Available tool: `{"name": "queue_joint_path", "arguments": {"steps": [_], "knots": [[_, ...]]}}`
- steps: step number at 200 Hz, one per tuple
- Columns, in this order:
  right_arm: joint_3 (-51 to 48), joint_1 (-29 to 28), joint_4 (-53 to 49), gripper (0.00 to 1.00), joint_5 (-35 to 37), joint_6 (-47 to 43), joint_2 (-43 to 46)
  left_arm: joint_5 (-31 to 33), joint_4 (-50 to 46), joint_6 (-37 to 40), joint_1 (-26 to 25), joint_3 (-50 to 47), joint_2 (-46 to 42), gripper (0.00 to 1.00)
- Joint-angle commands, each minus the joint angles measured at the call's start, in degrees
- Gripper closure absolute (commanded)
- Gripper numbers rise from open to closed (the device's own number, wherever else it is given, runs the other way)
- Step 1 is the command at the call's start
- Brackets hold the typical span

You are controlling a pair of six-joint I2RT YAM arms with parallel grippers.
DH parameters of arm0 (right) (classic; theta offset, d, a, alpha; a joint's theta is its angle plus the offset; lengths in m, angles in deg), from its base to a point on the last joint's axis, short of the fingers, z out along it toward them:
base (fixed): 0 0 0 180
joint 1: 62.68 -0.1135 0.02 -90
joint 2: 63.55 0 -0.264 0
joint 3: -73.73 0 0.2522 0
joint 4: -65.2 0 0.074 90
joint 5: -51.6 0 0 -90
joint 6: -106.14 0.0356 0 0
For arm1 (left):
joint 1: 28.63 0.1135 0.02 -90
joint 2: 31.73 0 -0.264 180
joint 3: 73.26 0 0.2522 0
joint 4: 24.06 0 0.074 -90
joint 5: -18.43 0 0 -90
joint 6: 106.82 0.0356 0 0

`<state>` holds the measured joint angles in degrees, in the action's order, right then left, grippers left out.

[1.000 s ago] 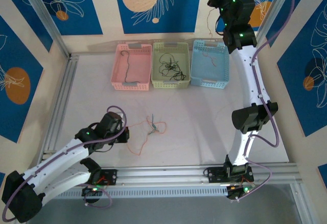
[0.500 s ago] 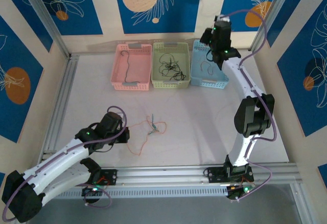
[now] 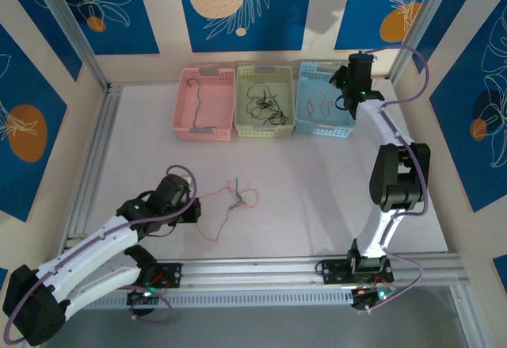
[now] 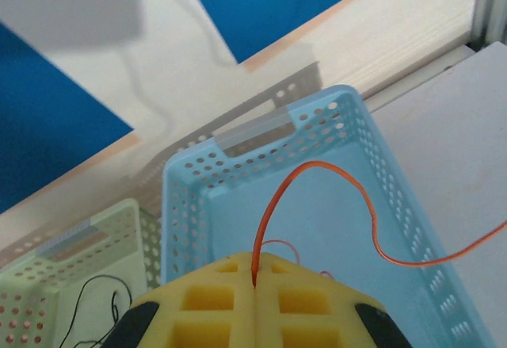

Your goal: Untangle the cables

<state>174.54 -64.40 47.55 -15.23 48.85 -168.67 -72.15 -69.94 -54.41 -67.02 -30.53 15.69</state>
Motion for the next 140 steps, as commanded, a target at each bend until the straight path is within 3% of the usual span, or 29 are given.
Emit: {"name": "queue_joint_path", "arguments": {"steps": [1, 49, 101, 124, 140], "knots": [[1.15, 0.92, 0.11, 1.0, 0.1, 1.77, -0.43, -0.76, 0.48, 0.14, -0.61, -0.76, -0.13, 1.0], [7.52, 0.31, -3.29, 1.0, -12.31, -1.4, -6.66, -0.9, 1.05, 0.05, -0.62, -0.85, 0.46, 1.0], [11.09, -0.67, -6.58, 1.0, -17.03, -2.17, -12.0, -0.82, 0.48, 0.04, -0.63, -0.76, -0.05, 1.0], [13.74, -0.79, -9.5, 0.92, -20.94, -3.21, -14.41, -0.83, 0.64, -0.04, -0.63, -0.76, 0.1, 1.0], [13.91, -0.73, -11.49, 0.76, -20.46, -3.01, -14.11, -0.9, 0.87, -0.04, -0.56, -0.76, 0.22, 1.0]]}}
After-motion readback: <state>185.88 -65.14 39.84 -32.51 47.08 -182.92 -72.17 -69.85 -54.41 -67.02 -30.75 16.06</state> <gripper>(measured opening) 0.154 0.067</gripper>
